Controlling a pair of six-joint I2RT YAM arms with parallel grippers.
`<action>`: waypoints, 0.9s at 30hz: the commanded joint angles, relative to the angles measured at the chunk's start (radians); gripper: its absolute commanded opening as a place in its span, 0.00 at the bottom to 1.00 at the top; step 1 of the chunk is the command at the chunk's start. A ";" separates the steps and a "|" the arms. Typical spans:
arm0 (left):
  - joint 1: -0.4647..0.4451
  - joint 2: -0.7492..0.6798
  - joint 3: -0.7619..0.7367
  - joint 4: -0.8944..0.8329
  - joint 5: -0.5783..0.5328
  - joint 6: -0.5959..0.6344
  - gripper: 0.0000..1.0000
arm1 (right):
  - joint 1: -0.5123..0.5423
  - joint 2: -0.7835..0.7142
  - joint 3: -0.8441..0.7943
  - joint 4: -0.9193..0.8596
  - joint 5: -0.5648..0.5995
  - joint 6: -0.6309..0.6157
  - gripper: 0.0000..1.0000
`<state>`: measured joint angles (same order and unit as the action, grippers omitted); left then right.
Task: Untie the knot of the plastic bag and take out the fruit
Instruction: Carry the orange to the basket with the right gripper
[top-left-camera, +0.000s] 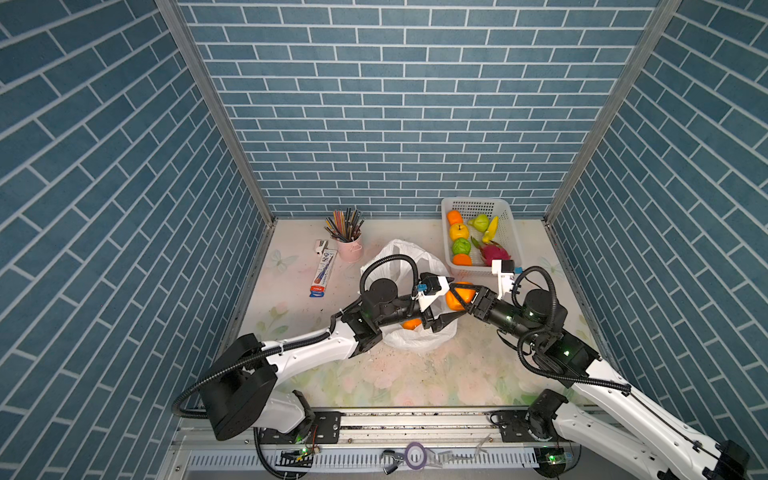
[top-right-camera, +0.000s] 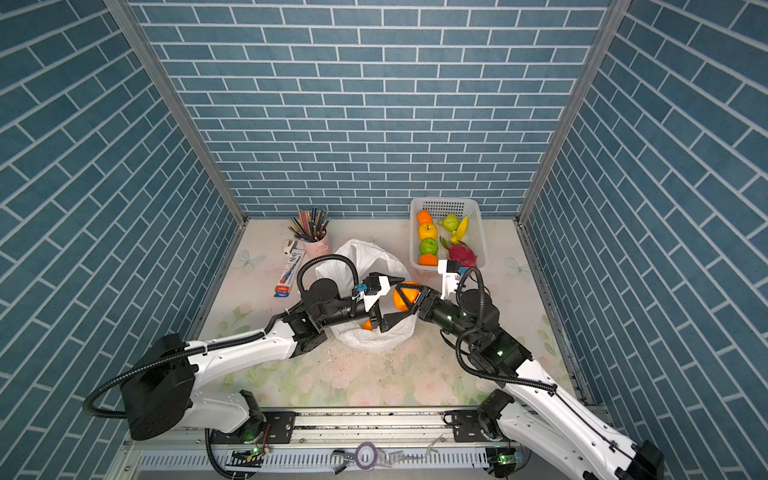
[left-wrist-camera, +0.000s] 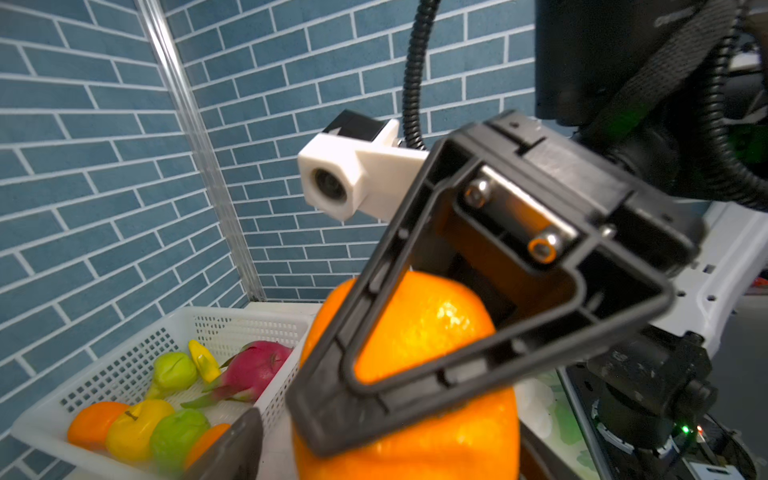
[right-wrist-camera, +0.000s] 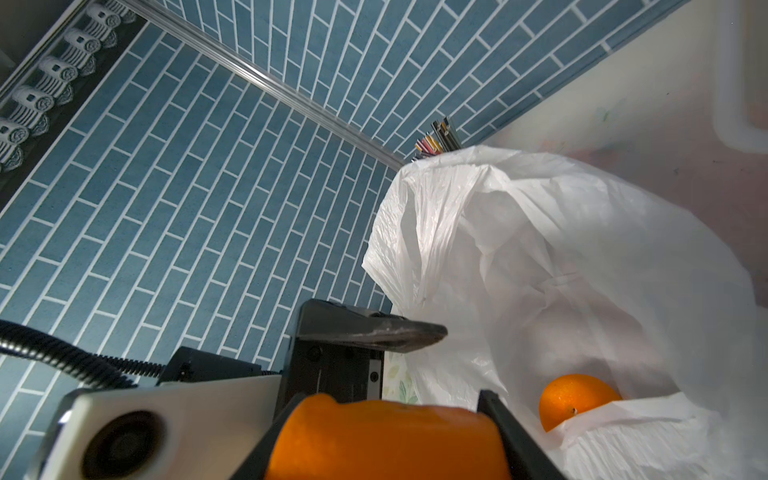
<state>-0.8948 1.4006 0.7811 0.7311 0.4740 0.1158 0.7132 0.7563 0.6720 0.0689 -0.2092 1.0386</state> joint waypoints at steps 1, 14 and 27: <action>-0.003 -0.042 0.002 -0.026 -0.072 -0.040 0.87 | -0.051 0.003 0.065 -0.035 0.045 -0.081 0.55; -0.001 -0.162 0.034 -0.339 -0.248 -0.269 0.87 | -0.411 0.224 0.241 -0.083 -0.104 -0.277 0.53; -0.002 -0.163 0.107 -0.469 -0.326 -0.304 0.87 | -0.567 0.762 0.605 -0.133 -0.125 -0.486 0.52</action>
<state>-0.8948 1.2472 0.8639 0.2993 0.1783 -0.1715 0.1585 1.4353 1.2045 -0.0383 -0.3222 0.6491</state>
